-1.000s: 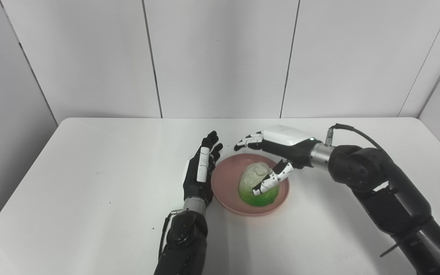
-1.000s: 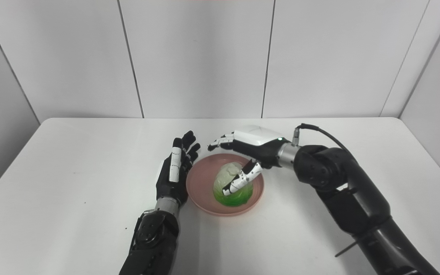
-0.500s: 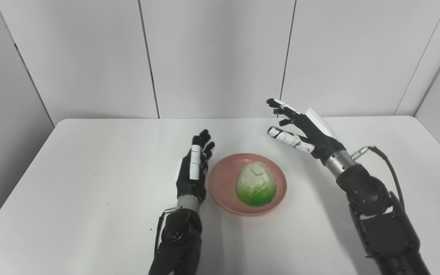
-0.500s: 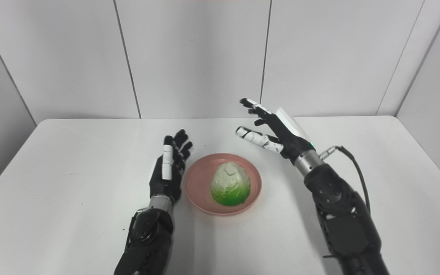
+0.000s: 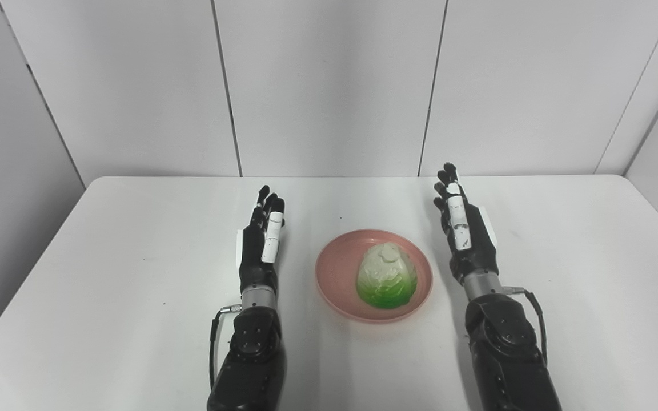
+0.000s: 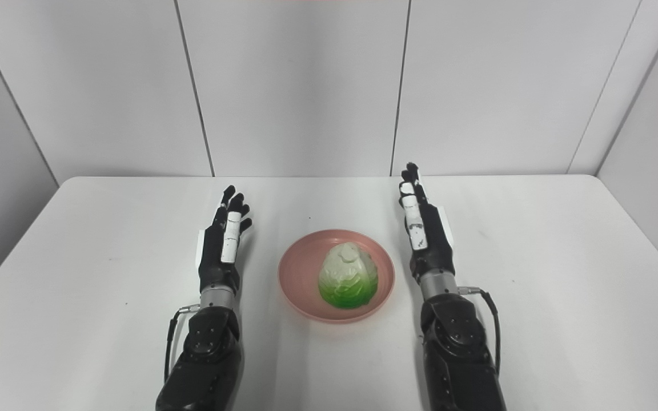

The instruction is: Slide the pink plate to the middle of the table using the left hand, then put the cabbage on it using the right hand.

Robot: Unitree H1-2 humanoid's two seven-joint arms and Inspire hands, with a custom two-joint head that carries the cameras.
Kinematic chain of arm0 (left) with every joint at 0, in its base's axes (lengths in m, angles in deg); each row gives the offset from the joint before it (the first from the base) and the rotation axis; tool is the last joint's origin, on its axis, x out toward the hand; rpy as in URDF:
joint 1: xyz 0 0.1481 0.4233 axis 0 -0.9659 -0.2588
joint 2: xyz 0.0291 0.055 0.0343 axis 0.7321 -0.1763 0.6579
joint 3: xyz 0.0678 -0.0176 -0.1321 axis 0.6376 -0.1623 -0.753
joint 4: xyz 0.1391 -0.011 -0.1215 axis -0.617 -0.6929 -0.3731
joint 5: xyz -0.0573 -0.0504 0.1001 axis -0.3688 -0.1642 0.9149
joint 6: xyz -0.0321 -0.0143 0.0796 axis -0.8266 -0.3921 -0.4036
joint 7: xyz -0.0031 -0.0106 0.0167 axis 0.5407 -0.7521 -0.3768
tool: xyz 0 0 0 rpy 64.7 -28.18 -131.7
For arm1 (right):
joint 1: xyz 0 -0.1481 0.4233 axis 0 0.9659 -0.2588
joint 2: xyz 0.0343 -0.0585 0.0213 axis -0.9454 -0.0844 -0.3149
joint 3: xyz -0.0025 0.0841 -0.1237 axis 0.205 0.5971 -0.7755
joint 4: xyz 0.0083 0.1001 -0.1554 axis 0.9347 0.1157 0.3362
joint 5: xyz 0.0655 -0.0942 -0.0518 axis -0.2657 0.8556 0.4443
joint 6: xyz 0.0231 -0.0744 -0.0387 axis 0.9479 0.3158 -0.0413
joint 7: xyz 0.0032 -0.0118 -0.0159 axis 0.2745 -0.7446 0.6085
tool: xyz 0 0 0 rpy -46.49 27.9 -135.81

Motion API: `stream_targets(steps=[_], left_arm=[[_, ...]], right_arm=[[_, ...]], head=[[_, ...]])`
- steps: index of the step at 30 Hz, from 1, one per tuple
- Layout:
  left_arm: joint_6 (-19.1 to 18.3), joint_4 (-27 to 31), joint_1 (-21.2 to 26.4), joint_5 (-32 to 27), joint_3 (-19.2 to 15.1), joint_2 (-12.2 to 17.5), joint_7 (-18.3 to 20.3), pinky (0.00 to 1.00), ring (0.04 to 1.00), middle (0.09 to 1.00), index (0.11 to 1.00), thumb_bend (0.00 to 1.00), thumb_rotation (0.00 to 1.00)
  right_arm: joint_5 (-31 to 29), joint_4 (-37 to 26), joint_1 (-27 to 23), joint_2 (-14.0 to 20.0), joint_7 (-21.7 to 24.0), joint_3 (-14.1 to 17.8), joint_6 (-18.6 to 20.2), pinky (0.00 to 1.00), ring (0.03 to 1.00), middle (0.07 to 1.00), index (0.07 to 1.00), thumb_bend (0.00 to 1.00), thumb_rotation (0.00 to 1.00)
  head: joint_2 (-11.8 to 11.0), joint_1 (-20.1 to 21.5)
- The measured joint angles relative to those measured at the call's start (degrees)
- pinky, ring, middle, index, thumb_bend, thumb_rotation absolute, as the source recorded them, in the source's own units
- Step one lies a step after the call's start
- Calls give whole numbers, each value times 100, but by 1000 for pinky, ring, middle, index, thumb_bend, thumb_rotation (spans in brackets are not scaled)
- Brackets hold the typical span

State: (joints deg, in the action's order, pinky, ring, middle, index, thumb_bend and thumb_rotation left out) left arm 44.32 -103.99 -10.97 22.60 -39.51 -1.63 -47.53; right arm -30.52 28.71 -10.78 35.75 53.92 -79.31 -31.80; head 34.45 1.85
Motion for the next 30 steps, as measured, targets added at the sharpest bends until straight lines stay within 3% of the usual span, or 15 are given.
stream_targets(steps=[7,13,17,30], left_arm=[[-5,-4,-1,114,80,-48,-163,973,932,956,958,900,857],[-29,-36,4,255,179,-48,-279,847,904,934,950,899,856],[-26,-120,44,271,236,-35,-352,825,910,936,954,895,859],[-280,-104,54,252,355,61,-135,940,970,979,980,850,874]], right_arm=[[-305,124,13,-8,-71,23,129,1000,1000,1000,1000,918,1000],[-136,129,71,3,-233,-128,457,1000,1000,1000,1000,907,1000],[70,131,136,8,-379,-264,743,1000,988,997,1000,852,1000],[399,117,139,-19,-663,-356,832,1000,999,992,1000,841,1000]], head=[[26,18],[53,53],[53,61],[79,298]])
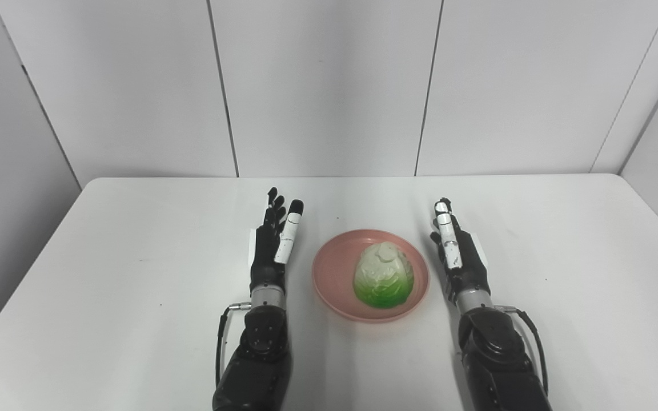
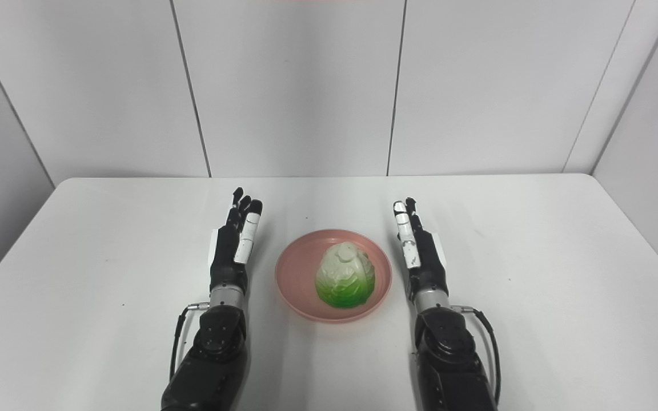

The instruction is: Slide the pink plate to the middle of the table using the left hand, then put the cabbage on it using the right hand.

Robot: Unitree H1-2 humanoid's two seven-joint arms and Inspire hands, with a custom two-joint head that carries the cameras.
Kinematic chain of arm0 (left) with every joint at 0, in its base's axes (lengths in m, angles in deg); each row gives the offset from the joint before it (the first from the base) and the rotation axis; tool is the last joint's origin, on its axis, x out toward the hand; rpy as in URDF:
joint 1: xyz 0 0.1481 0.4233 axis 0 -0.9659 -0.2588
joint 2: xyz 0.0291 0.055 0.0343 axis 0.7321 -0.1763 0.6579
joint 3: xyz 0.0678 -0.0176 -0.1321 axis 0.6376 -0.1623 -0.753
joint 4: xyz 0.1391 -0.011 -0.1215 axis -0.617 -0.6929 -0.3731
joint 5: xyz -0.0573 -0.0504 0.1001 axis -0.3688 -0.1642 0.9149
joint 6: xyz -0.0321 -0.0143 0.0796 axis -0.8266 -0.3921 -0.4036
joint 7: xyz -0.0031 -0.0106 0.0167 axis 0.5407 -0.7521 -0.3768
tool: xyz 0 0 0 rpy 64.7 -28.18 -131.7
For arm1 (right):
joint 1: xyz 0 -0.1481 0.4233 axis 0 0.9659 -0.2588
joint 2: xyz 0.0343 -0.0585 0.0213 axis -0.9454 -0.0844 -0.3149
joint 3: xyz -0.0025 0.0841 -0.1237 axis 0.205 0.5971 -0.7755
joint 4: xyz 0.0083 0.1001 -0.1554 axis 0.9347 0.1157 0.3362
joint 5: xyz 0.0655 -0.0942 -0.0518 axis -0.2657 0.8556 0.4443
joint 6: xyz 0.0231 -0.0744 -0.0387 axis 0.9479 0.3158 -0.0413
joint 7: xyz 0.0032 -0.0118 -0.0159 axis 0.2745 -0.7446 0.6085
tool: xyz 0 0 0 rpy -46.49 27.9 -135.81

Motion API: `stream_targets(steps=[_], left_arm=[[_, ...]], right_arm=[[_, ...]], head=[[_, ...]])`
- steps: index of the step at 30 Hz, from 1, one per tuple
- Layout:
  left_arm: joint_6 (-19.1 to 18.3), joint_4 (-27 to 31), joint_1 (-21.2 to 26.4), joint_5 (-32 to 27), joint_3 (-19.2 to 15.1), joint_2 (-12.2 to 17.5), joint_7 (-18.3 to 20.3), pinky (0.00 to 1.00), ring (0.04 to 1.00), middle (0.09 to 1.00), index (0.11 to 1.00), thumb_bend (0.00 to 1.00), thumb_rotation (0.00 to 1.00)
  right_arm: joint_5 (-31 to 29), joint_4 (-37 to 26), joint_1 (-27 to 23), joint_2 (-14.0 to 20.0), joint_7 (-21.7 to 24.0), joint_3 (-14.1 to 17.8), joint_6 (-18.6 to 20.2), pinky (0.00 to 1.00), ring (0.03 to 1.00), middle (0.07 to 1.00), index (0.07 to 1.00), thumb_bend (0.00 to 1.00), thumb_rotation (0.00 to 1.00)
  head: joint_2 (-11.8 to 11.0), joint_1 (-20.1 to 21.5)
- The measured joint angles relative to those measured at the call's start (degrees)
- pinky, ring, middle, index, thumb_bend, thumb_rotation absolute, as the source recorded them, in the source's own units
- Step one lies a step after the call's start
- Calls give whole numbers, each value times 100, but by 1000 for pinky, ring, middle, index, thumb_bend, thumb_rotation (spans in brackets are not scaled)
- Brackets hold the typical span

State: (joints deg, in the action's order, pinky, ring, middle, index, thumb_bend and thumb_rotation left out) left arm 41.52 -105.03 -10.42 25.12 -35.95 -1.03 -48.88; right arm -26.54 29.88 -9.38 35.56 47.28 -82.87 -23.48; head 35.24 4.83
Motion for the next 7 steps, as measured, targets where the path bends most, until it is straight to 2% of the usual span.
stream_targets(steps=[7], left_arm=[[-110,72,-35,-10,-7,73,107,964,988,988,992,841,875]], right_arm=[[-29,102,0,-126,-214,81,-201,1000,988,989,1000,856,1000]], head=[[9,62]])
